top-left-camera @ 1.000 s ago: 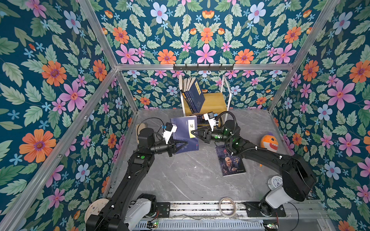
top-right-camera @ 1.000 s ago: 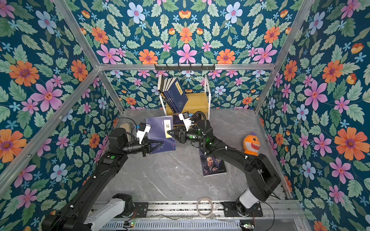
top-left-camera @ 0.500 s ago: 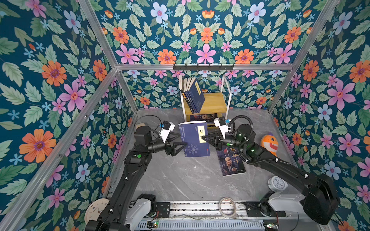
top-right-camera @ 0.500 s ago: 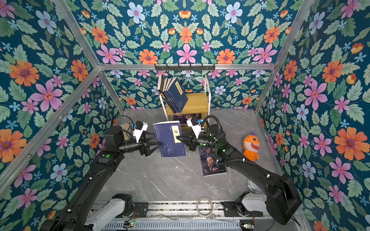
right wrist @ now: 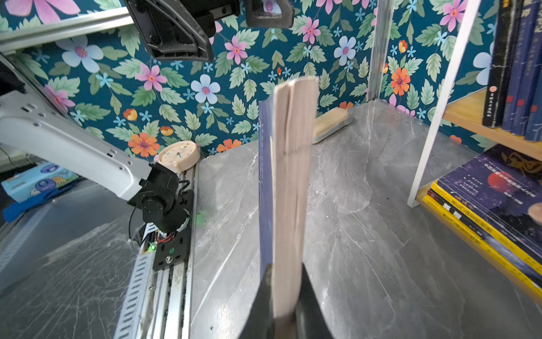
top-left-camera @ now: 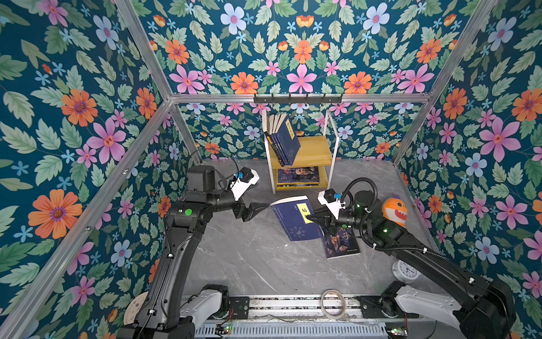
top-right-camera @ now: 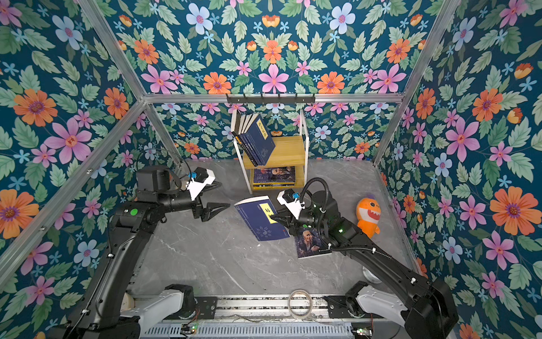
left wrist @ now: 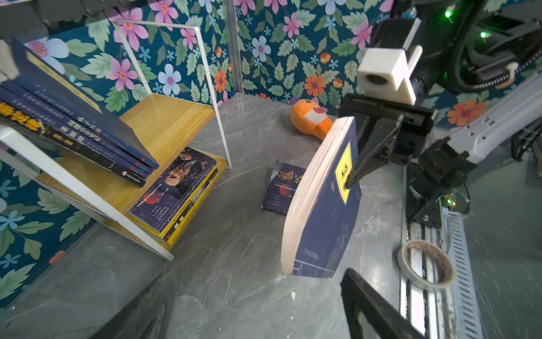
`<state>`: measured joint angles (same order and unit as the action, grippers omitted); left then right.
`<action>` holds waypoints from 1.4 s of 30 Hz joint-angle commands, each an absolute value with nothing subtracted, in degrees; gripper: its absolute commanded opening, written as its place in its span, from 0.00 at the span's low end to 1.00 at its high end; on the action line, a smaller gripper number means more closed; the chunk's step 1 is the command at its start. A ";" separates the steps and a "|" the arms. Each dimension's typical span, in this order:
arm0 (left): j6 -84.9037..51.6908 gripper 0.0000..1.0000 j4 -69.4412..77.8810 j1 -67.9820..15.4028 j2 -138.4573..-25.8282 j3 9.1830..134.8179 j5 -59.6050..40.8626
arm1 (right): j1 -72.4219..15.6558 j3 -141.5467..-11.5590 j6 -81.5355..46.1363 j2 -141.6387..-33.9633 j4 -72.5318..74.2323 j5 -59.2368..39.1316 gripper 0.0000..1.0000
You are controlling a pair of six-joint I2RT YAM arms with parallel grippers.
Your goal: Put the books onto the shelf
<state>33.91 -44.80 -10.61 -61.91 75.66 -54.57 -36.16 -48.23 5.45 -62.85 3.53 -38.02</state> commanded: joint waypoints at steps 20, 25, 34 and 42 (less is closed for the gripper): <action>29.07 0.44 -40.75 -18.93 -65.67 68.07 -57.10 | -41.91 -55.84 18.67 -72.66 -1.24 -41.18 0.00; 27.50 0.19 -39.97 -19.04 -64.98 66.46 -60.24 | -42.48 -55.52 17.84 -73.24 1.31 -39.73 0.00; 21.81 0.00 -33.83 -17.96 -61.88 61.57 -57.92 | -43.83 -51.26 15.20 -70.85 7.30 -28.16 0.47; 2.43 0.00 -18.19 -13.05 -58.50 53.45 -54.72 | -51.05 -46.08 15.39 -67.35 10.25 4.65 0.63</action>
<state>12.47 -27.90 -14.11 -59.51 54.72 -56.42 -48.62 -46.09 15.14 -67.70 6.79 -12.95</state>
